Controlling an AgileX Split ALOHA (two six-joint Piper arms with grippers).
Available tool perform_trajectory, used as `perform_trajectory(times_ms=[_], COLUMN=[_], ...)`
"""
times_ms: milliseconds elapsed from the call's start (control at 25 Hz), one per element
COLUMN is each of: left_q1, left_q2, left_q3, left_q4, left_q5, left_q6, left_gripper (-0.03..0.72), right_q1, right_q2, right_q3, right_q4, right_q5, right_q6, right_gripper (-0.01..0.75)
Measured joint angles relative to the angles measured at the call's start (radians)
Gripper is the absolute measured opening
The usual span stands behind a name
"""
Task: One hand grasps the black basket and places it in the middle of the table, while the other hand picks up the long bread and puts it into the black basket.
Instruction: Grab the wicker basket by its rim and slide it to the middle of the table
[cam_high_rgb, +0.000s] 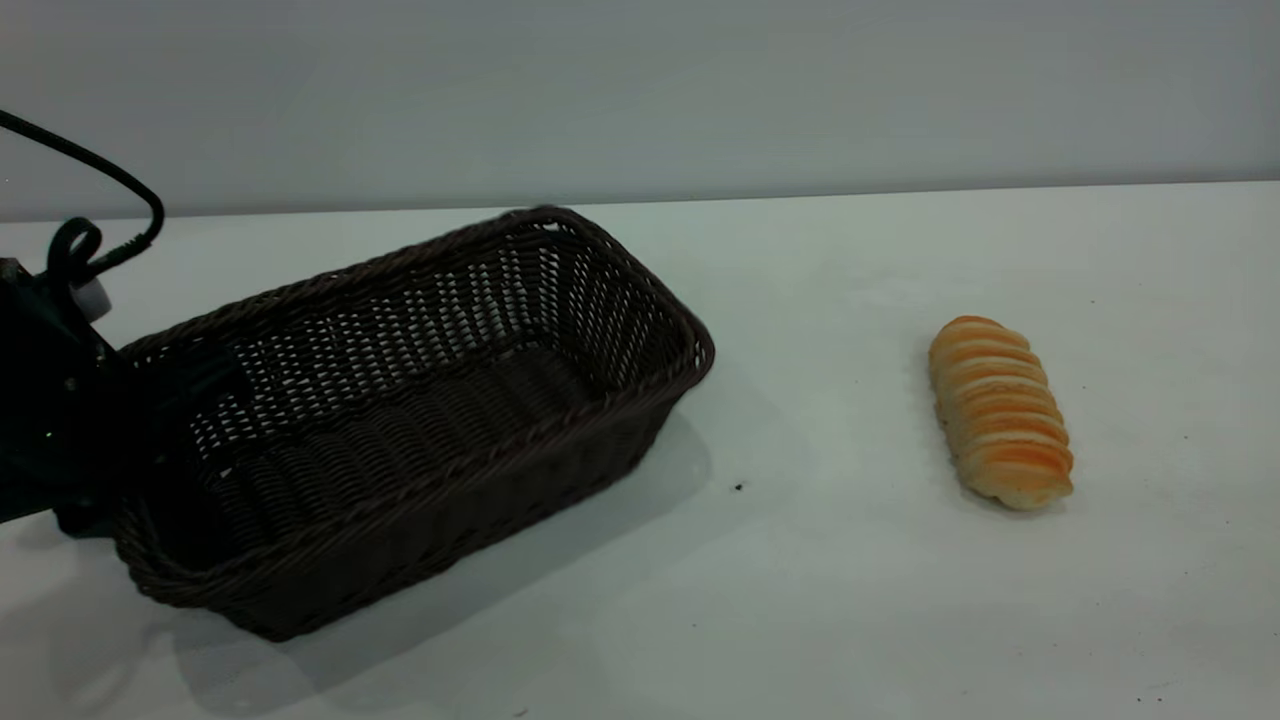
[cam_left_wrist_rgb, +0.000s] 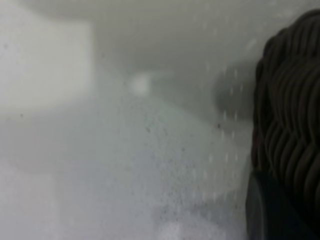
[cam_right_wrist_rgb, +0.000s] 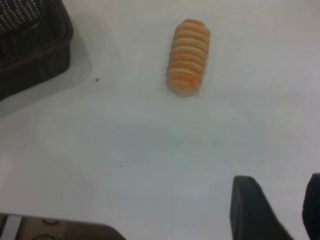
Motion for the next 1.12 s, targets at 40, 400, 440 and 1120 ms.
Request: perform_trajectory(times_ms=[40, 400, 440, 1120], left_q1=[0.0, -0.052, -0.06, -0.07], left_q2=[0.0, -0.022, -0.029, -0.102], left_q3=[0.0, -0.049, -0.061, -0.17], left_q4=[0.0, 0.002, 0.005, -0.372], left_q5=[-0.001, 0.039, 0.062, 0.265], left_q6=[0.001, 0.153, 0.175, 0.731], left_gripper=[0.138, 0.138, 0.138, 0.138], right_q1=[0.0, 0.0, 0.0, 0.014], right_q2=[0.0, 0.0, 0.0, 0.0], right_q3=[0.0, 0.0, 0.0, 0.0], right_q4=[0.0, 0.001, 0.001, 0.001], right_q5=[0.0, 0.0, 0.0, 0.0], right_q6=[0.0, 0.0, 0.0, 0.0], right_gripper=[0.241, 0.241, 0.241, 0.241])
